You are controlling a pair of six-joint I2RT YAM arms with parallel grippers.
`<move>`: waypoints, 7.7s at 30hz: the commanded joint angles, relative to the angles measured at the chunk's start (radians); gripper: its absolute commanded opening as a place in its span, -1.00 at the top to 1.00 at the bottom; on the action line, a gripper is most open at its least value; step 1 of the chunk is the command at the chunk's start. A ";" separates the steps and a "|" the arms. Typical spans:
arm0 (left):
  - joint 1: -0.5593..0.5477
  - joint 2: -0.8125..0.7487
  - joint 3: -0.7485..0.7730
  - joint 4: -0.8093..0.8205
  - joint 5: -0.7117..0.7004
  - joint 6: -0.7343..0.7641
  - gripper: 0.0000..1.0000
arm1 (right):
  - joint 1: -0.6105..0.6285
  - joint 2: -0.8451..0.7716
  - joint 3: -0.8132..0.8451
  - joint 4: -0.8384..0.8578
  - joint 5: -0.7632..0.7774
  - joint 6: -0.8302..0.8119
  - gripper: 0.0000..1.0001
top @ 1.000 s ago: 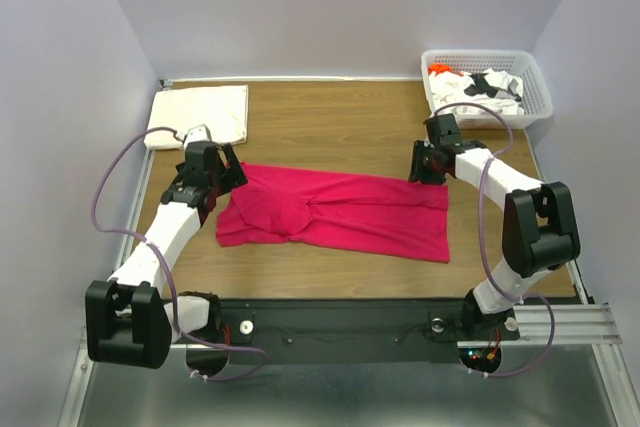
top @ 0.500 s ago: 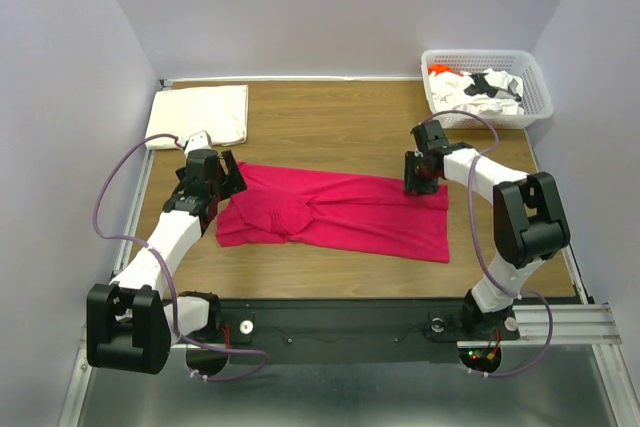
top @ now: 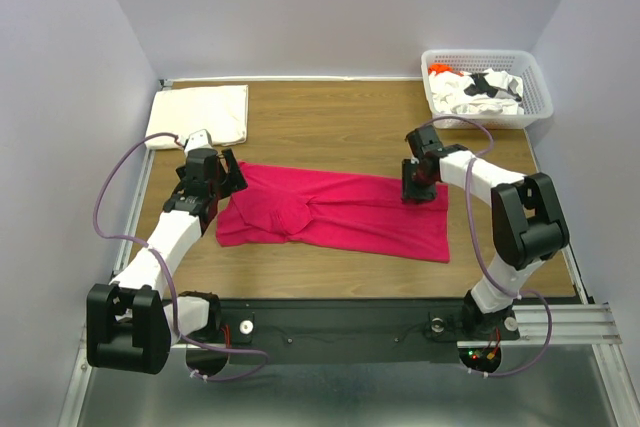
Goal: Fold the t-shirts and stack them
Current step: Fold the tshirt
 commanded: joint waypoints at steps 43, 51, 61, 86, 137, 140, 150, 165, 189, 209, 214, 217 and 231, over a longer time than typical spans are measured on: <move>-0.739 0.602 0.548 0.041 0.122 0.329 -0.35 | -0.153 -0.057 0.024 0.130 -0.052 0.060 0.36; -0.809 0.751 0.651 0.042 0.132 0.426 -0.30 | -0.180 -0.032 0.009 0.156 -0.071 0.055 0.36; -0.828 0.850 0.660 0.015 0.213 0.450 0.02 | -0.209 -0.006 -0.010 0.183 -0.071 0.058 0.37; -0.830 0.841 0.519 -0.050 0.210 0.410 0.24 | -0.306 0.012 -0.085 0.237 0.023 0.118 0.38; -0.279 0.789 0.522 -0.114 -0.118 -0.053 -0.13 | -0.306 -0.293 -0.398 0.088 0.018 0.169 0.35; -0.269 0.797 0.554 -0.111 -0.103 -0.036 -0.18 | -0.306 -0.313 -0.392 0.076 0.046 0.177 0.35; -0.299 0.512 0.499 -0.145 -0.049 -0.057 -0.52 | -0.283 -0.399 -0.275 0.061 -0.186 0.115 0.35; -0.296 0.278 0.157 -0.269 -0.146 -0.271 -0.38 | -0.163 -0.381 -0.323 0.050 -0.397 0.123 0.35; -0.359 0.396 0.238 -0.317 -0.138 -0.348 -0.54 | -0.157 -0.338 -0.346 0.065 -0.388 0.083 0.35; -0.226 0.398 0.135 -0.281 -0.241 -0.331 -0.45 | -0.173 -0.331 -0.427 0.035 -0.097 0.201 0.36; -0.190 0.447 0.190 -0.255 -0.253 -0.263 -0.45 | -0.183 -0.347 -0.413 0.026 -0.081 0.198 0.36; -0.190 0.423 0.241 -0.281 -0.250 -0.249 -0.50 | -0.185 -0.364 -0.380 0.016 -0.108 0.138 0.36; -0.186 0.255 0.148 -0.364 -0.244 -0.377 -0.35 | -0.167 -0.430 -0.343 -0.010 -0.301 0.118 0.36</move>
